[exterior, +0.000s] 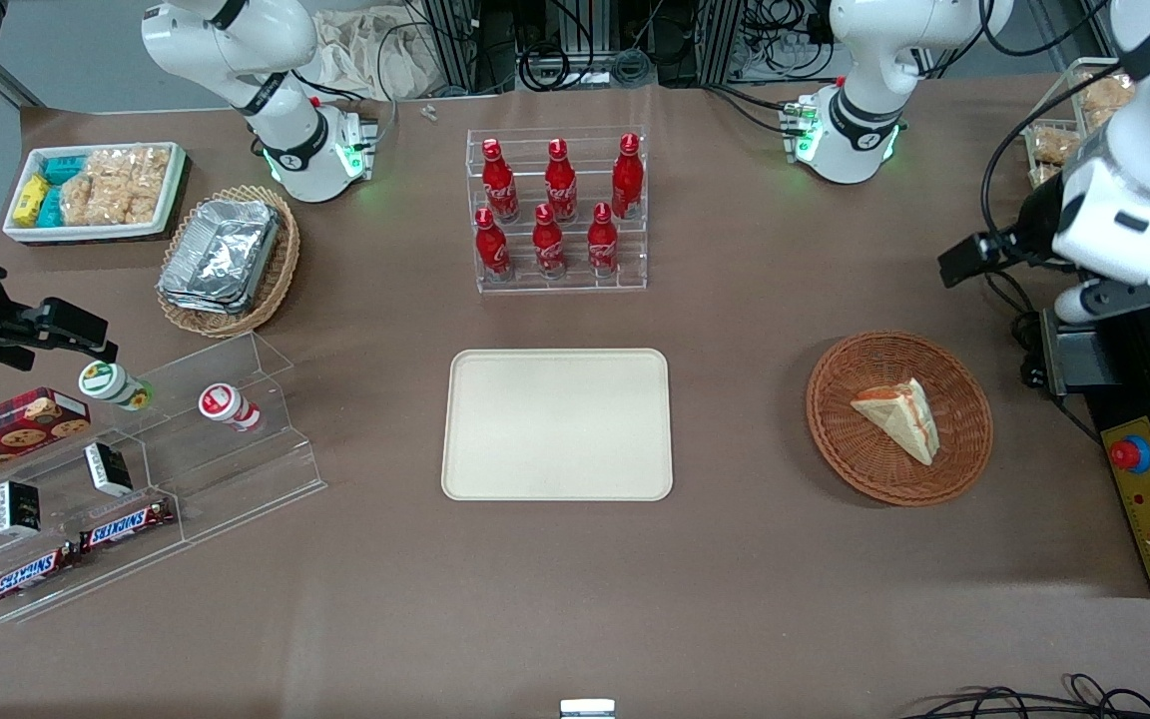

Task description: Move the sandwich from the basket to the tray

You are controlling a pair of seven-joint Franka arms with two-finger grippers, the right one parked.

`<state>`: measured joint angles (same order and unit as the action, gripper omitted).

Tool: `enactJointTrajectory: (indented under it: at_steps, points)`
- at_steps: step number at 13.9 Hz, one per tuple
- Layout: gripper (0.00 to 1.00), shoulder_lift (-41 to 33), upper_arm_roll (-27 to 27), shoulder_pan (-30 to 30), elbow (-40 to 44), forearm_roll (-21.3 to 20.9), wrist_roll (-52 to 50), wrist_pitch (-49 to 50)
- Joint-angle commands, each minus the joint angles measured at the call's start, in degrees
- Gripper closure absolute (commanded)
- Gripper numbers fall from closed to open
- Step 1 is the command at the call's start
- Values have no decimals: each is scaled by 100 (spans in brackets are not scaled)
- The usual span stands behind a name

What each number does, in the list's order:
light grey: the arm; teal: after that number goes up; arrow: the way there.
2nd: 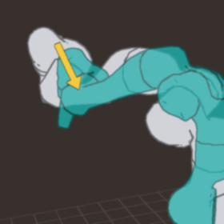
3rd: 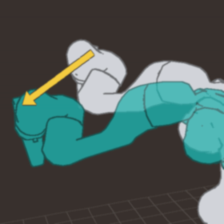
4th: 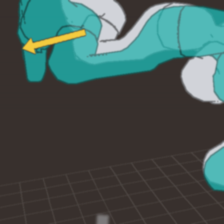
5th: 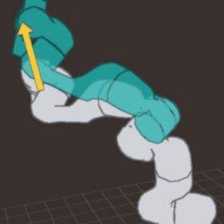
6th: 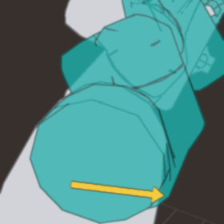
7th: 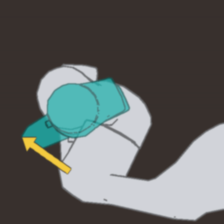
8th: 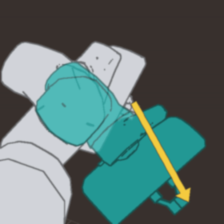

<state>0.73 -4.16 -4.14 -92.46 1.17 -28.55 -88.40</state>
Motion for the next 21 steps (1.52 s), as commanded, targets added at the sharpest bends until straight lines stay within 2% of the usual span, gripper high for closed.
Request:
enactJointTrajectory:
  at_steps: [1, 9, 14, 18, 21]
  points:
    - [0, 331, 12, 237, -34, -91, -458, -27]
    - [0, 559, 30, 502, -2186, -108, -1617, -2863]
    - [0, 1280, 39, 502, -2689, -126, -2111, -4324]
    - [0, 1754, 65, 502, -2786, -257, -2120, -4905]
    - [1, 2000, 65, 502, -2787, -582, -2120, -4941]
